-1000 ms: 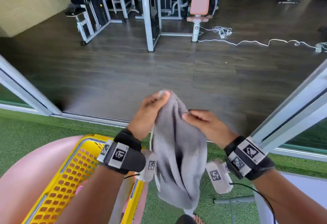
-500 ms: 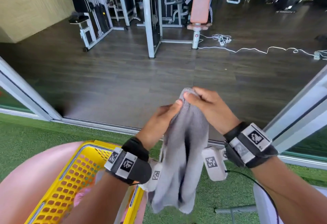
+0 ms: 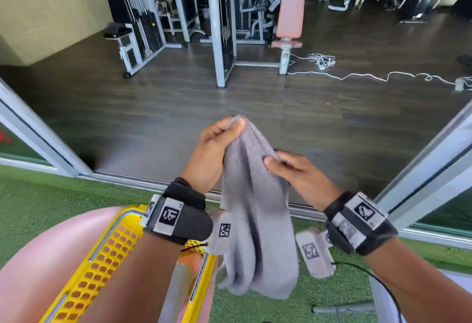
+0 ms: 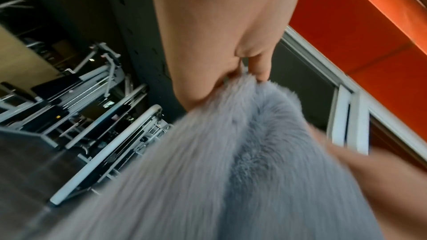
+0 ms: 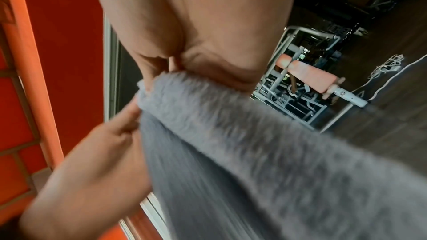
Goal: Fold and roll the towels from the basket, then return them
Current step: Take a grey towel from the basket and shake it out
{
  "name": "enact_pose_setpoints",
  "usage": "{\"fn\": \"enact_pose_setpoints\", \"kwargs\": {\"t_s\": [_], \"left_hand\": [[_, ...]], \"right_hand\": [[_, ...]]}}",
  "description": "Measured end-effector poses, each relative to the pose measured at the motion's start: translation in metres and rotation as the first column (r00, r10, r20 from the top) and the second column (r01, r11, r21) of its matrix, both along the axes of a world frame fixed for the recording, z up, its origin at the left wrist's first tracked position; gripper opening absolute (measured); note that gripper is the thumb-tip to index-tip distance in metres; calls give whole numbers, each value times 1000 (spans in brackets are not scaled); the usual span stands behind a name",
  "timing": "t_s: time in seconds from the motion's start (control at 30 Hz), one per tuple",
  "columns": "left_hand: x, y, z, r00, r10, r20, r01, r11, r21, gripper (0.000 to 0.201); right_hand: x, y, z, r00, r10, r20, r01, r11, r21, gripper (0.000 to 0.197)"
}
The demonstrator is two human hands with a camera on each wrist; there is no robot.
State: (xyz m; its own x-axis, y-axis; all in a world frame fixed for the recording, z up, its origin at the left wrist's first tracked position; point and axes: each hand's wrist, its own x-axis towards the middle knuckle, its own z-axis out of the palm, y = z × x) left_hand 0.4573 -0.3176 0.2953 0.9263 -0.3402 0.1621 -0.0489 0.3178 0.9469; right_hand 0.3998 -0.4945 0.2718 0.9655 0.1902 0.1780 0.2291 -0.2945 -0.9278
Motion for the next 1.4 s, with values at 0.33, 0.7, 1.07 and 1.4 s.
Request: {"fn": "enact_pose_setpoints", "kwargs": {"t_s": [0.33, 0.7, 1.07, 1.4], "left_hand": [[-1, -9, 3, 996, 82, 22, -82, 996, -28, 14], [9, -2, -6, 997, 68, -44, -73, 989, -131, 18], [10, -7, -14, 998, 17, -54, -20, 998, -57, 21], [3, -7, -5, 1000, -7, -6, 6, 1000, -23, 19]], "right_hand": [[2, 3, 13, 999, -49, -5, 49, 999, 13, 40], [1, 7, 12, 989, 30, -143, -47, 993, -112, 37], [-6, 7, 6, 976, 41, -216, -87, 974, -209, 39], [2, 4, 15, 996, -79, -46, 74, 991, -110, 41]]}}
